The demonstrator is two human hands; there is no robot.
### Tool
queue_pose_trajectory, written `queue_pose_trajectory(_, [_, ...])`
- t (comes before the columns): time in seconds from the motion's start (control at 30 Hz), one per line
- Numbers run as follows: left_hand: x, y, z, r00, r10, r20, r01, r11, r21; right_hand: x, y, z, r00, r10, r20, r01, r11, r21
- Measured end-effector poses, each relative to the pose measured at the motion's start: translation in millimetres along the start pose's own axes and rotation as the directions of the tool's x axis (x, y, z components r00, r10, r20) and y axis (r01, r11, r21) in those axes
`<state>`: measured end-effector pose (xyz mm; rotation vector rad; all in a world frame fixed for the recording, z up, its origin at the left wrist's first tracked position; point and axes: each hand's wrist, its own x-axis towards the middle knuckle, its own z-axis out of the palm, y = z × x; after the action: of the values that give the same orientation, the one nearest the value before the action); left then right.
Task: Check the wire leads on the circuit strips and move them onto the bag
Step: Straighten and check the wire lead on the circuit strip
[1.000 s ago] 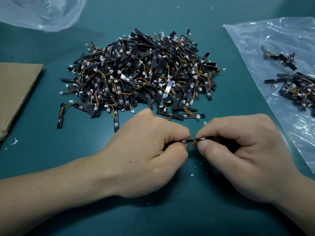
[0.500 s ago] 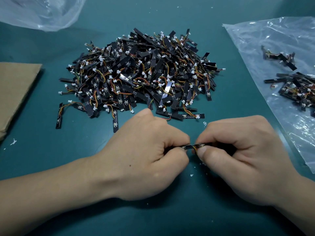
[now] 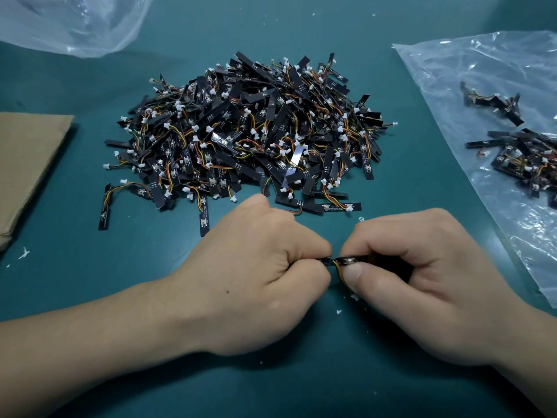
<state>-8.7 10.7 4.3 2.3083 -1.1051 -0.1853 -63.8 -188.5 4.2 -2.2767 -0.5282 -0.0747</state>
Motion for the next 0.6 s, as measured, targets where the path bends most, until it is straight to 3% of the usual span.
queue_pose_trajectory(0.13, [-0.3, -0.4, -1.0, 1.0, -0.013, 0.018, 0.014, 1.0, -0.01, 0.9, 0.2, -0.3, 1.0, 0.006, 0.016, -0.005, 1.0, -0.011])
queue_pose_trajectory(0.37, [-1.9, -1.9, -5.1, 1.0, 0.009, -0.012, -0.011, 0.98, -0.198, -0.1, 1.9, 0.3, 0.999, 0.027, -0.031, -0.024, 0.995, 0.094])
queue_pose_trajectory(0.6, [-2.1, -0.1, -4.1, 1.0, 0.002, 0.012, 0.0, 0.977, -0.212, 0.9, -0.7, 0.1, 0.999, -0.051, 0.002, 0.051, 0.999, 0.009])
